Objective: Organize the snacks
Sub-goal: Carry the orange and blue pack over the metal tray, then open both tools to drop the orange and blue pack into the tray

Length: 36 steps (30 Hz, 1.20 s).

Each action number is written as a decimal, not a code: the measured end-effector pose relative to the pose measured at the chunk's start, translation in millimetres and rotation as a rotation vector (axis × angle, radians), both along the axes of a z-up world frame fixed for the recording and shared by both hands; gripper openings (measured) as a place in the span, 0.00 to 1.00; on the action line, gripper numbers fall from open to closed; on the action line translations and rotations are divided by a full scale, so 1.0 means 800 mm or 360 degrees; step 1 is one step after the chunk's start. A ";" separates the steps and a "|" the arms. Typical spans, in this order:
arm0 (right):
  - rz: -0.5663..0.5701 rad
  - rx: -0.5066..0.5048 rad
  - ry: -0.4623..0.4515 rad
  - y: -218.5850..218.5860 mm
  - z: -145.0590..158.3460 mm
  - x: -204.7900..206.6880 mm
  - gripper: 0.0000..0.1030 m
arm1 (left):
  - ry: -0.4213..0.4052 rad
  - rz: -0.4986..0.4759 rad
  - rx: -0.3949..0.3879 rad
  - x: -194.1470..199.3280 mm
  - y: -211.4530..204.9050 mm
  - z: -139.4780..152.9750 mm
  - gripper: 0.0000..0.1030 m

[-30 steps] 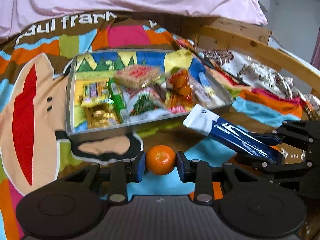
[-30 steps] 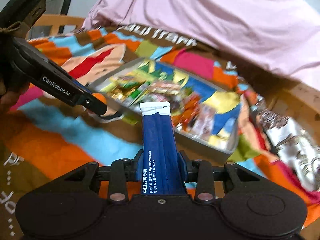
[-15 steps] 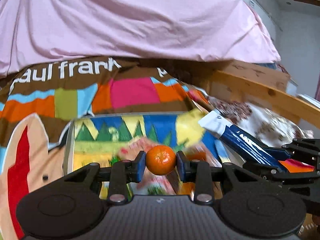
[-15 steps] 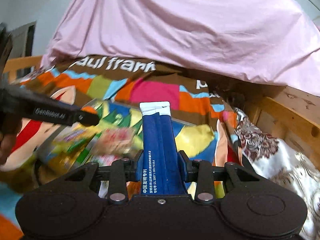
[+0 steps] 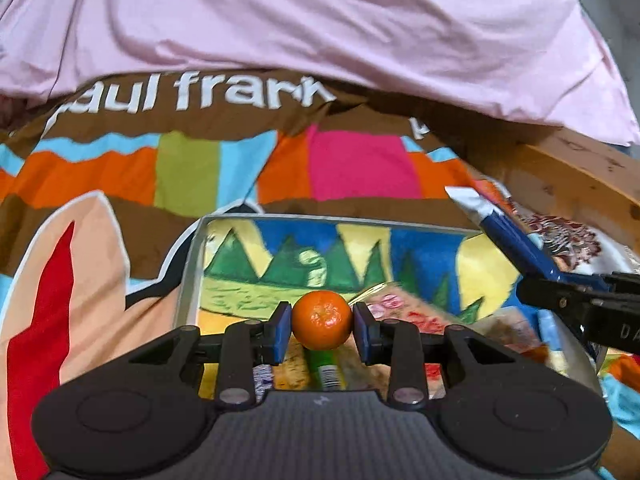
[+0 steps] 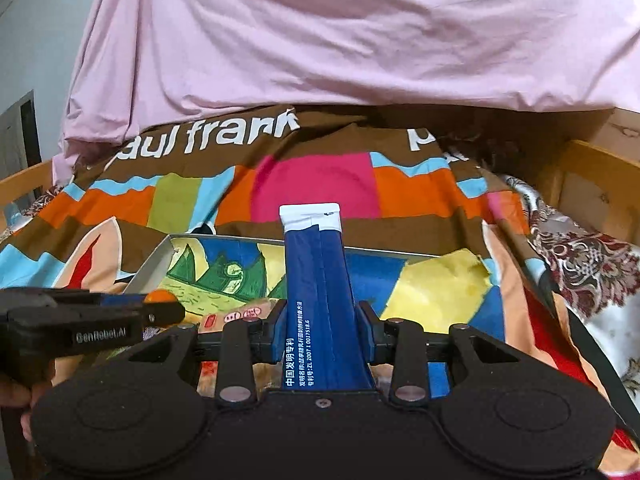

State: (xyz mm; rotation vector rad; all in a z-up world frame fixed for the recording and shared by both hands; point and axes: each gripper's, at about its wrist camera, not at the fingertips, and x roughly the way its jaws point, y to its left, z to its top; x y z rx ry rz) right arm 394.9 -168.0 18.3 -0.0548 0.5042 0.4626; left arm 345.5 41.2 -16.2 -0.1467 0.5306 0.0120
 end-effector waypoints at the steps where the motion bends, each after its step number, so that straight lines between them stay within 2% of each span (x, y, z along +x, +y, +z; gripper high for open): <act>1: 0.0002 -0.0012 0.0016 0.004 0.000 0.004 0.36 | 0.0011 0.0006 -0.0002 0.003 0.002 -0.003 0.35; 5: -0.0018 -0.0073 0.0067 0.014 -0.010 0.015 0.37 | 0.0046 -0.0001 -0.0005 0.010 0.008 -0.011 0.35; 13: -0.0039 -0.0090 0.0160 0.012 -0.031 0.021 0.39 | 0.0090 -0.0017 -0.0012 0.017 0.005 -0.018 0.35; 17: -0.0028 -0.0101 0.0134 0.011 -0.034 0.018 0.40 | 0.0111 -0.0003 -0.0025 0.019 0.005 -0.021 0.36; 20: -0.0027 -0.0095 0.0119 0.008 -0.033 0.015 0.46 | 0.0118 0.0008 -0.0029 0.019 0.004 -0.021 0.37; 29: -0.0004 -0.0072 0.0001 -0.009 -0.014 -0.015 0.68 | 0.0086 0.0076 -0.0037 0.007 0.002 -0.011 0.73; 36: -0.0025 -0.0009 -0.0130 -0.035 0.015 -0.051 0.84 | -0.0004 0.0117 0.0001 -0.022 -0.008 0.012 0.88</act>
